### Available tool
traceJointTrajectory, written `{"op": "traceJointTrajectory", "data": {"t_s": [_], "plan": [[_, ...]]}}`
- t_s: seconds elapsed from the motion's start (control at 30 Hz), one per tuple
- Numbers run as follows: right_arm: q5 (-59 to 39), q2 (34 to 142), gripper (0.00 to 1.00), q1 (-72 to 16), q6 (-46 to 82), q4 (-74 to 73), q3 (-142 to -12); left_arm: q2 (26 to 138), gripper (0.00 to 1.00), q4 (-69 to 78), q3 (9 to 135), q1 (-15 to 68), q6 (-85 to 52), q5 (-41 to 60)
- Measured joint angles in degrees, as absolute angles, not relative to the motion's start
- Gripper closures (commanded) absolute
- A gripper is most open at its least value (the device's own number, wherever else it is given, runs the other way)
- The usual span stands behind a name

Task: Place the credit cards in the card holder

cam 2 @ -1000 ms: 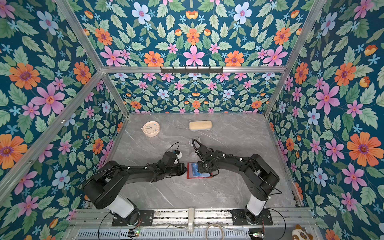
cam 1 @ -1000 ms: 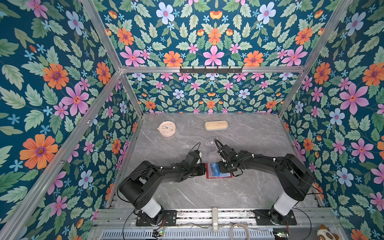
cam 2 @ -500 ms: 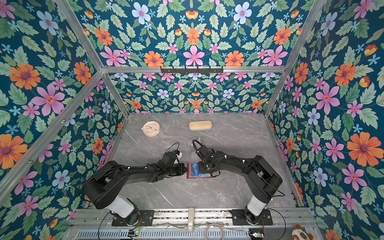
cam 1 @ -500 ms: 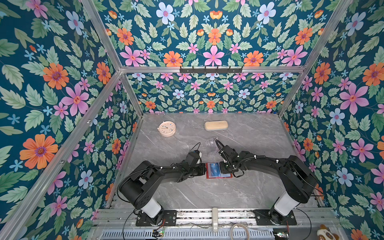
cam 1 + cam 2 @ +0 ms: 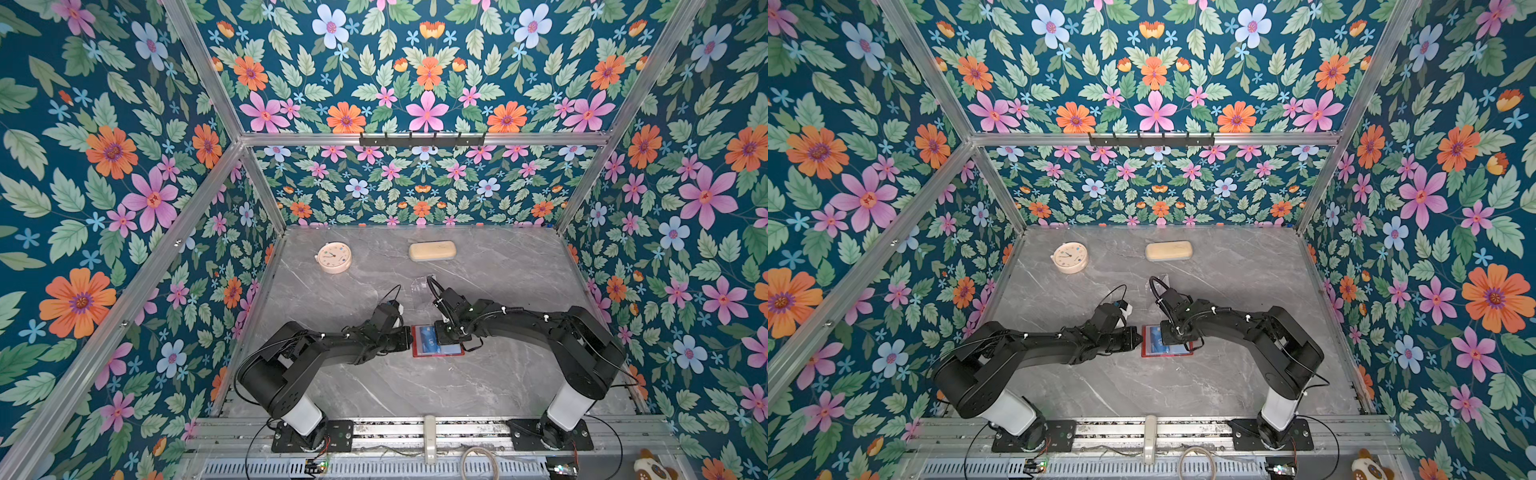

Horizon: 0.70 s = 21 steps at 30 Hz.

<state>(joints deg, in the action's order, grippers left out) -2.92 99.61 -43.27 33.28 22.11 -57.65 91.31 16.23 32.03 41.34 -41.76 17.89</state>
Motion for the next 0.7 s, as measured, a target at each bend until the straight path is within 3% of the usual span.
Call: {"op": "traceJointTrajectory", "data": {"t_s": [0.4,0.7], "plan": [[-4.16,101.82,0.82,-43.27,33.26,22.39,-59.20,91.37,1.00,16.21,32.08,41.34,-41.76,17.89],[-4.99,101.93,0.76,-43.33,33.21,22.09,-59.29,91.46,1.00,16.23,32.12,41.34,-41.76,17.91]]}}
